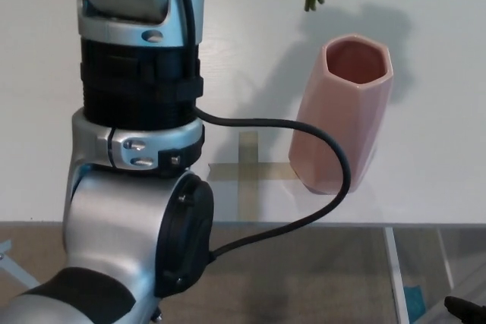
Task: Use the left hand to pick up the rose and then lift and insert it into the pink vase.
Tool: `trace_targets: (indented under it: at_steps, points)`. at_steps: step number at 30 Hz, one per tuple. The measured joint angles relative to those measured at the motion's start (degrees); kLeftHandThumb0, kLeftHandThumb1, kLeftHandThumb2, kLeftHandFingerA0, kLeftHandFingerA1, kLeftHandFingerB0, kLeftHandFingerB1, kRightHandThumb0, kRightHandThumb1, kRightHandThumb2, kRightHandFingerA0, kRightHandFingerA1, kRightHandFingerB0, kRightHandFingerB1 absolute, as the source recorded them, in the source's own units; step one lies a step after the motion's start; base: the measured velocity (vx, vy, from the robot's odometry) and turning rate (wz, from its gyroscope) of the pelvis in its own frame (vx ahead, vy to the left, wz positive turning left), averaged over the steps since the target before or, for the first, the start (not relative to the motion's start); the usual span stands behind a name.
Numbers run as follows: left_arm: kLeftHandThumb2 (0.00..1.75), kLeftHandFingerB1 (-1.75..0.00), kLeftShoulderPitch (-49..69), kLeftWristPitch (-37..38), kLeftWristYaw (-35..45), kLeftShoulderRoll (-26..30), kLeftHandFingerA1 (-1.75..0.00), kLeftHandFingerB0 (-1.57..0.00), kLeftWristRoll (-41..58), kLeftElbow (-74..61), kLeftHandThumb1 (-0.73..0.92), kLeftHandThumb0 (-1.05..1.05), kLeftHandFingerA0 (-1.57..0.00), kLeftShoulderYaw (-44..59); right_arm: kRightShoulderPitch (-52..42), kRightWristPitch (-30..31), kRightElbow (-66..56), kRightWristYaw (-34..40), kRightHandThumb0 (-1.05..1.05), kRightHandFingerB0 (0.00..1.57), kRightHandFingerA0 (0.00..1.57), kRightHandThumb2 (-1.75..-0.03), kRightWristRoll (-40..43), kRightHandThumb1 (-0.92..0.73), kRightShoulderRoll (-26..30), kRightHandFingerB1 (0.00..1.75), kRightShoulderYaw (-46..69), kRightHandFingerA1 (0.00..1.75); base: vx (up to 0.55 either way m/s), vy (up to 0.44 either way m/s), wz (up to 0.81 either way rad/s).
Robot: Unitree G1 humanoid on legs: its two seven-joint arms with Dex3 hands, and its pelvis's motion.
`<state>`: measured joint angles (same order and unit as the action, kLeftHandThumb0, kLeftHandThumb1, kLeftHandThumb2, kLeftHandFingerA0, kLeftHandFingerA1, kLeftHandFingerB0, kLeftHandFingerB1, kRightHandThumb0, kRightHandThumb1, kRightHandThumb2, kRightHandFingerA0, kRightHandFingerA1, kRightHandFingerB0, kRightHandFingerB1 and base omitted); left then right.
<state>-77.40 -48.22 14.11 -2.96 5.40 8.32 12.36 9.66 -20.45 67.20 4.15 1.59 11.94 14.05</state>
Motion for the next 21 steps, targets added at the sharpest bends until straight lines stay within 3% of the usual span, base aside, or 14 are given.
trace_targets:
  at_steps: [21]
  points:
    - [0.68,-0.94,-0.3,-3.7,-2.2,-0.2,-1.53,-0.79,3.7,-1.1,0.77,-0.18,-0.97,-2.5,0.0,0.0,0.2,-0.4,-0.22,0.58,0.65,-0.57,0.1,-0.61,0.0,0.49,0.0,0.53,0.00,0.000,0.00]
